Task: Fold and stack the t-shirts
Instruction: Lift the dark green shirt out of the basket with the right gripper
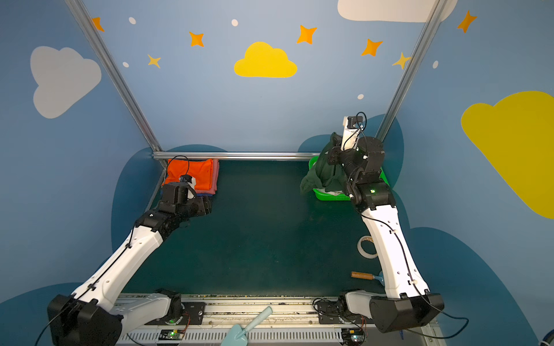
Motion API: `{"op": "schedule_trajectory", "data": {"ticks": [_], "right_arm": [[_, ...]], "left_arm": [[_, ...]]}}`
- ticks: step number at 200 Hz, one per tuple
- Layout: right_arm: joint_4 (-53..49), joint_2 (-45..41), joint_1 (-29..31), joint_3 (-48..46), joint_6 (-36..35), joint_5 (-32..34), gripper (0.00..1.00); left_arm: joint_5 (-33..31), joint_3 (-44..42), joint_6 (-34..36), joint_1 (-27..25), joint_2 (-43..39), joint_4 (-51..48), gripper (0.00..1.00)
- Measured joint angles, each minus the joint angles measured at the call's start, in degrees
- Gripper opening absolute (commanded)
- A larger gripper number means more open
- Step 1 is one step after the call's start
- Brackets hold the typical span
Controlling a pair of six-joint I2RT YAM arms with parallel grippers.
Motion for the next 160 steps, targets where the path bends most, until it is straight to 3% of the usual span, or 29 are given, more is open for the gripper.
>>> {"op": "schedule_trajectory", "data": {"ticks": [80, 160], "right_arm": [[-2.4, -4.9, 13.33, 9.44, -3.93, -6.03, 0.0], [-8.83, 4.17, 31.85, 18.1, -14.4, -2.38, 0.0]], "left_arm": [[0.0, -0.17, 0.33, -0.59, 0.0, 0.0, 0.71], [-1.27, -0.31, 0.46, -0.79, -0.57, -0.02, 0.71]]}}
